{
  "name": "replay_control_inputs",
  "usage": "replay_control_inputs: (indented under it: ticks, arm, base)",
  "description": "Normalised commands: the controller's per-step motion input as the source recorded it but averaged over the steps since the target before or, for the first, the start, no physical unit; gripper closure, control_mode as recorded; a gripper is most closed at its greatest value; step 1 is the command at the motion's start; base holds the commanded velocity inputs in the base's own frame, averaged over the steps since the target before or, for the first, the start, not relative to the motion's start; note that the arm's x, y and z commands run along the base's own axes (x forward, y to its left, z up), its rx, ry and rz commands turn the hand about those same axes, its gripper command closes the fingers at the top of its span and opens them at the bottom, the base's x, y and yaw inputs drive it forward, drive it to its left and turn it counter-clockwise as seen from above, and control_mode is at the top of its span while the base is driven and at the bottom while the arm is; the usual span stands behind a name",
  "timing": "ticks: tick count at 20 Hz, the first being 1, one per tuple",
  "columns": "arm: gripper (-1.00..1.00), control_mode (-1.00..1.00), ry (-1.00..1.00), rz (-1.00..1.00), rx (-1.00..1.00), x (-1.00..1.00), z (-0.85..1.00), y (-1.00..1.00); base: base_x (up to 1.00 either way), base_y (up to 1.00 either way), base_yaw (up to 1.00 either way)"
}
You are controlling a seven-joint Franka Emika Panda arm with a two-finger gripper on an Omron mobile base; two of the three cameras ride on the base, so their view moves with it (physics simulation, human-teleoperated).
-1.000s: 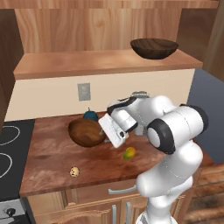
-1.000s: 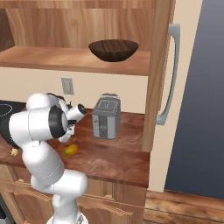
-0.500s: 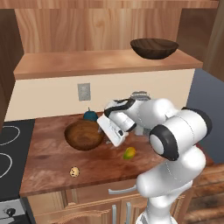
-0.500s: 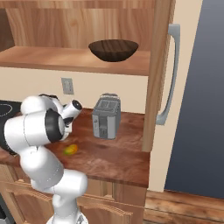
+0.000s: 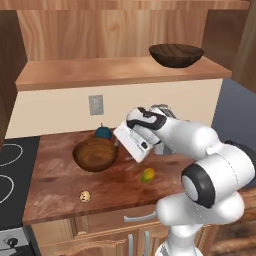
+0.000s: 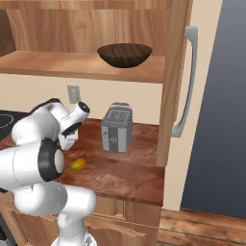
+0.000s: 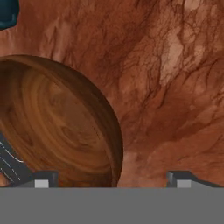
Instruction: Pick both bowls and place them on the counter. Then place the cookie dough ball in one bowl and place the mango in the other bowl.
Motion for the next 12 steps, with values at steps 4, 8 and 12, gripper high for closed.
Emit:
replay_control_inputs:
  ticks: [4, 8, 12]
  arm:
    - [-1.0, -1.0, -0.01, 0.03, 0.0, -0.55, 0.48, -0.22]
    - [-1.0, -1.0, -0.07, 0.01, 0.0, -0.64, 0.49, -0.26]
    - [-1.0, -1.0, -0.12, 0.0, 0.01, -0.63, 0.54, -0.27]
  base:
    - [0.0, 0.0, 0.0]
    - [0.0, 0.0, 0.0]
    - [0.0, 0.0, 0.0]
